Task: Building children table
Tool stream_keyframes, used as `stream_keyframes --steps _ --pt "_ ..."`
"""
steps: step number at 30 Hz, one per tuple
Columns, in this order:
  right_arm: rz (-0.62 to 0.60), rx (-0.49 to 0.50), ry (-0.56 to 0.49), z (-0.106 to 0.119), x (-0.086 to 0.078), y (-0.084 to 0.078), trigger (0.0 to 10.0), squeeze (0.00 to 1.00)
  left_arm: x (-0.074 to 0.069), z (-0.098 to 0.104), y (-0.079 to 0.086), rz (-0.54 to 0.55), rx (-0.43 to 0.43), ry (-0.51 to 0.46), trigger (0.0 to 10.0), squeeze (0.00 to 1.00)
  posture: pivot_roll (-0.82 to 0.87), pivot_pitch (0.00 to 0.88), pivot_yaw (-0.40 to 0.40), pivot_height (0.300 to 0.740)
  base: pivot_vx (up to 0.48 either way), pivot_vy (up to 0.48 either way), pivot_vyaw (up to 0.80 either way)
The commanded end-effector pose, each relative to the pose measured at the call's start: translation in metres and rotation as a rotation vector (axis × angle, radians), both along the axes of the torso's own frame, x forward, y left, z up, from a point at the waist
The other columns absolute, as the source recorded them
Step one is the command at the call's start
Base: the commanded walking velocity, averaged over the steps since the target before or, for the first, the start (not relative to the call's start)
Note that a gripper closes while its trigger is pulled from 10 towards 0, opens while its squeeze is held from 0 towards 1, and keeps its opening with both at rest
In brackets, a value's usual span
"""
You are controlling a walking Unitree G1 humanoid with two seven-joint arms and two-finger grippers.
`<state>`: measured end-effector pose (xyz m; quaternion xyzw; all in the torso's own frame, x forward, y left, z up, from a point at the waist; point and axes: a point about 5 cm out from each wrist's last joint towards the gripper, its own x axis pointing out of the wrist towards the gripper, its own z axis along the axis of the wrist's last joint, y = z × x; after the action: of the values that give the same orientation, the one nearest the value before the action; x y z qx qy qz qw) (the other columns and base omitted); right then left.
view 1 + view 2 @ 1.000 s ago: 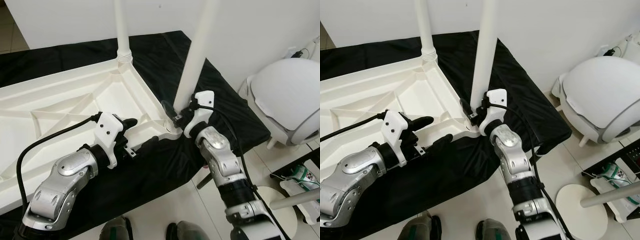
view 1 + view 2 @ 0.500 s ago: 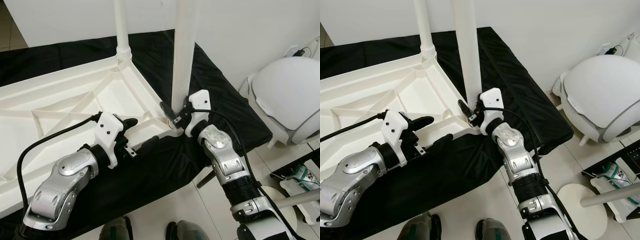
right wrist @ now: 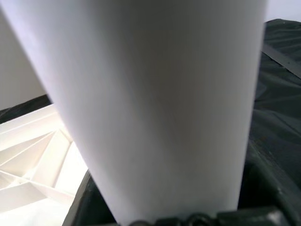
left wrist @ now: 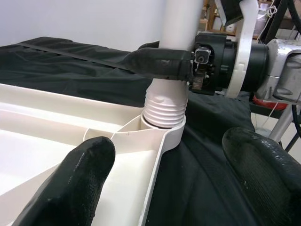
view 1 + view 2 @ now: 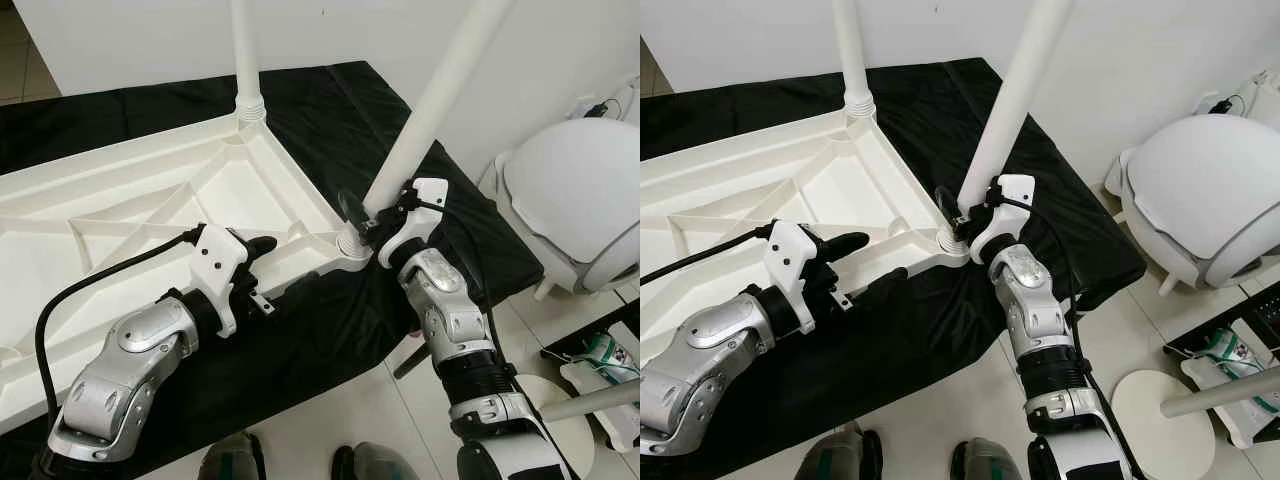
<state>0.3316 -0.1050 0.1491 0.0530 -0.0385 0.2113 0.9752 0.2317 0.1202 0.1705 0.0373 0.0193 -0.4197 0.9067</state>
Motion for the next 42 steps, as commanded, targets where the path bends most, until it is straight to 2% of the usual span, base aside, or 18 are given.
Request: stream_keyframes --steps 1,4,13,18,24,26,27,30,31,32,33,34,35,38,39,40,41,42 --pt "-0.064 -0.095 0.158 -0.032 -0.001 -0.018 10.0 0.00 0.000 0.004 -0.004 -0.003 -0.005 -0.011 10.0 0.00 0.00 0.052 -0.026 0.740 0.000 0.000 0.00" --pt "-0.042 -0.137 0.168 -0.029 0.002 -0.017 10.0 0.00 0.000 0.004 -0.004 -0.007 -0.006 -0.011 10.0 0.00 0.00 0.050 -0.026 0.740 0.000 0.000 0.00" --pt "-0.016 -0.151 0.181 -0.016 0.015 -0.015 10.0 0.00 -0.001 0.003 -0.006 -0.010 -0.008 -0.010 10.0 0.00 0.00 0.051 -0.032 0.740 0.000 0.000 0.00" --pt "-0.002 -0.150 0.194 -0.016 0.016 -0.012 10.0 0.00 -0.001 0.003 -0.005 -0.004 -0.011 -0.010 10.0 0.00 0.01 0.057 -0.035 0.740 0.000 0.000 0.00" --pt "0.001 -0.192 0.153 -0.018 0.013 -0.009 10.0 0.00 -0.002 0.003 -0.007 0.005 -0.029 -0.002 10.0 0.00 0.01 0.066 -0.039 0.740 0.000 0.000 0.00" --pt "0.010 -0.171 0.121 -0.016 0.009 -0.008 10.0 0.00 -0.001 0.003 -0.010 0.009 -0.037 -0.002 10.0 0.00 0.01 0.070 -0.040 0.740 0.000 0.000 0.00" --pt "0.010 -0.104 0.062 -0.002 0.007 -0.009 10.0 0.00 0.001 0.006 -0.017 0.007 -0.067 -0.007 10.0 0.00 0.00 0.071 -0.037 0.740 0.000 0.000 0.00" --pt "0.006 -0.080 0.038 0.006 0.008 -0.010 10.0 0.00 0.003 0.008 -0.021 0.004 -0.084 -0.009 10.0 0.00 -0.01 0.068 -0.036 0.740 0.000 0.000 0.00" --pt "0.005 -0.072 0.025 0.013 0.010 -0.012 10.0 0.00 0.004 0.009 -0.026 -0.004 -0.113 0.003 10.0 0.00 -0.01 0.068 -0.036 0.740 0.000 0.000 0.00" --pt "0.015 -0.075 0.020 0.020 0.013 -0.013 10.0 0.00 0.007 0.012 -0.032 -0.015 -0.161 0.024 10.0 1.00 -0.01 0.064 -0.038 0.740 0.000 0.000 0.00" --pt "0.029 -0.085 0.020 0.025 0.015 -0.013 10.0 0.00 0.008 0.016 -0.041 -0.047 -0.173 0.009 10.0 1.00 -0.01 0.061 -0.039 0.740 0.000 0.000 0.00" --pt "0.029 -0.085 0.020 0.025 0.015 -0.013 10.0 0.00 0.008 0.016 -0.041 -0.047 -0.173 0.009 10.0 1.00 -0.01 0.061 -0.039 0.740 0.000 0.000 0.00" --pt "0.039 -0.092 0.017 0.031 0.018 -0.014 10.0 0.00 0.012 0.020 -0.050 -0.056 -0.170 -0.017 10.0 1.00 -0.01 0.058 -0.041 0.740 0.000 0.000 0.00" --pt "0.047 -0.096 0.014 0.035 0.019 -0.014 10.0 0.00 0.015 0.024 -0.056 -0.054 -0.165 -0.037 10.0 1.00 -0.01 0.058 -0.041 0.740 0.000 0.000 0.00" --pt "0.060 -0.100 0.005 0.040 0.021 -0.014 10.0 0.00 0.020 0.028 -0.062 -0.051 -0.168 -0.049 10.0 0.97 -0.01 0.052 -0.044 0.740 0.000 0.000 0.00" --pt "0.077 -0.108 -0.016 0.046 0.023 -0.014 10.0 0.00 0.027 0.036 -0.069 -0.053 -0.192 -0.059 10.0 0.00 -0.01 0.048 -0.047 0.740 0.000 0.000 0.00" --pt "0.098 -0.120 -0.043 0.053 0.025 -0.013 10.0 0.00 0.035 0.046 -0.076 -0.053 -0.208 -0.072 10.0 0.00 -0.01 0.046 -0.048 0.740 0.000 0.000 0.00" --pt "0.098 -0.120 -0.043 0.053 0.025 -0.013 10.0 0.00 0.035 0.046 -0.076 -0.053 -0.208 -0.072 10.0 0.00 -0.01 0.046 -0.048 0.740 0.000 0.000 0.00"
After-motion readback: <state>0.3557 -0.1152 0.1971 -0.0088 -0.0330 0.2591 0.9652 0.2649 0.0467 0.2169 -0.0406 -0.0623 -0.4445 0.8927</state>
